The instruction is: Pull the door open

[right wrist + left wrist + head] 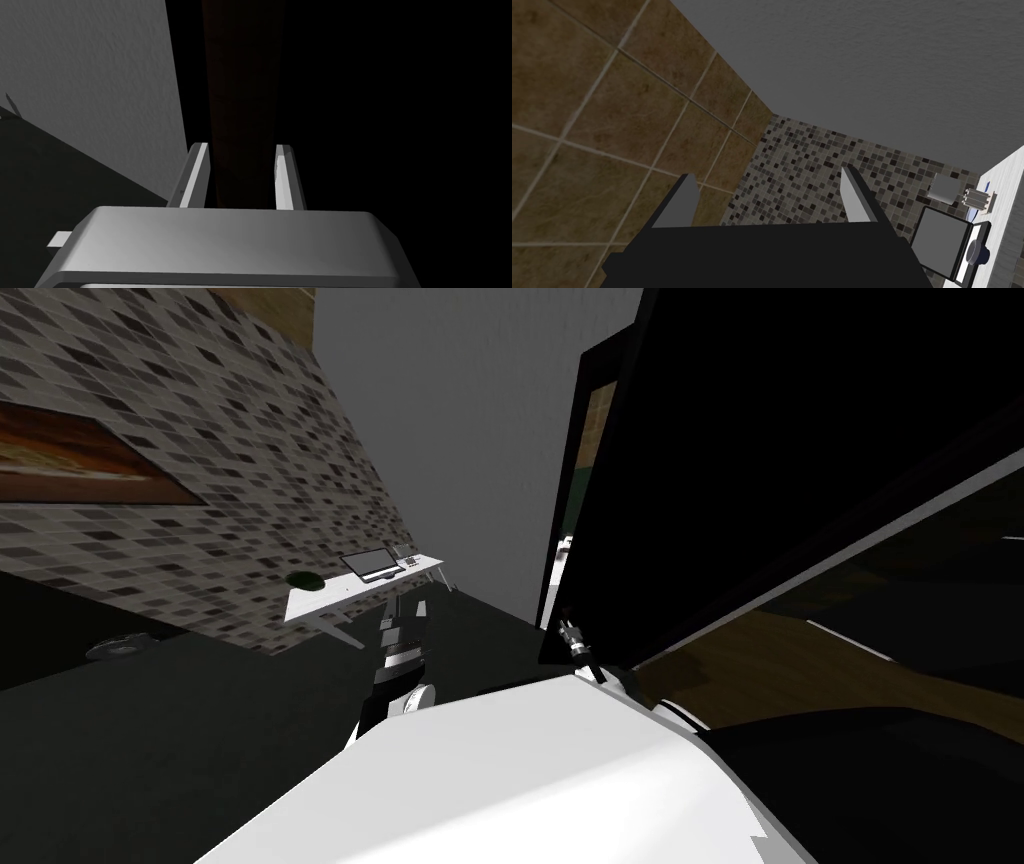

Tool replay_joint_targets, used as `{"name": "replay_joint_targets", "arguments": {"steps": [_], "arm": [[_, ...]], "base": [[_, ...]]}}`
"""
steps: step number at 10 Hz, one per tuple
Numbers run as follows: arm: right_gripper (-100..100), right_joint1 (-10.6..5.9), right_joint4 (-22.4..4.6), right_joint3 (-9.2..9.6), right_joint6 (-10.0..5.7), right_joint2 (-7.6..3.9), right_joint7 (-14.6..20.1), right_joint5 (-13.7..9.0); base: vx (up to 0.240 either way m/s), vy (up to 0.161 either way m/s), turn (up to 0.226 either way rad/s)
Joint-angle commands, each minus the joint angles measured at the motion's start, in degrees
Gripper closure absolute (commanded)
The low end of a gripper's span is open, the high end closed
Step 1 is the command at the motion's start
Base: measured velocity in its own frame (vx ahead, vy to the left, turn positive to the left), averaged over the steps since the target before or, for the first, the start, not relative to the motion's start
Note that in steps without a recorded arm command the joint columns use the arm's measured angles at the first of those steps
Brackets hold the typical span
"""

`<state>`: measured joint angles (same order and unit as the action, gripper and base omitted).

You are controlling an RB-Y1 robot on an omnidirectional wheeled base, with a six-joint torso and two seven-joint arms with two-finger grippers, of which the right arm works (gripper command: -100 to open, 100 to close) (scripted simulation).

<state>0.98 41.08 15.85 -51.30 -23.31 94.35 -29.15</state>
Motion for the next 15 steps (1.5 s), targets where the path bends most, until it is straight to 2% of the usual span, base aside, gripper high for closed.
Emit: {"name": "replay_joint_targets", "arguments": {"steps": [1,2,3,4,11,12,13,15], "arm": [[100,0.89,0.47,1.51,-0.63,-1.03,1.62,0.73],[100,1.10,0.59,1.95,-0.86,-1.35,2.08,0.95],[100,0.66,0.42,1.44,-0.67,-1.28,1.71,0.71],[100,1.47,0.41,2.60,-1.64,-2.06,2.94,1.36],[100,4.28,0.94,7.14,-6.44,-5.89,7.97,4.02],[100,4.02,1.06,6.75,-6.04,-5.65,7.55,3.80],[100,4.65,0.70,7.55,-7.31,-6.25,8.40,4.19],[100,5.29,0.29,8.41,-8.91,-7.06,9.35,4.59]], "base": [[-0.296,-0.029,0.111],[-0.266,-0.016,0.055],[-0.115,-0.005,0.004],[-0.144,-0.045,0.085],[-0.202,-0.063,0.092],[-0.091,-0.016,0.017],[-0.146,-0.045,0.134],[-0.216,-0.086,0.148]]}}
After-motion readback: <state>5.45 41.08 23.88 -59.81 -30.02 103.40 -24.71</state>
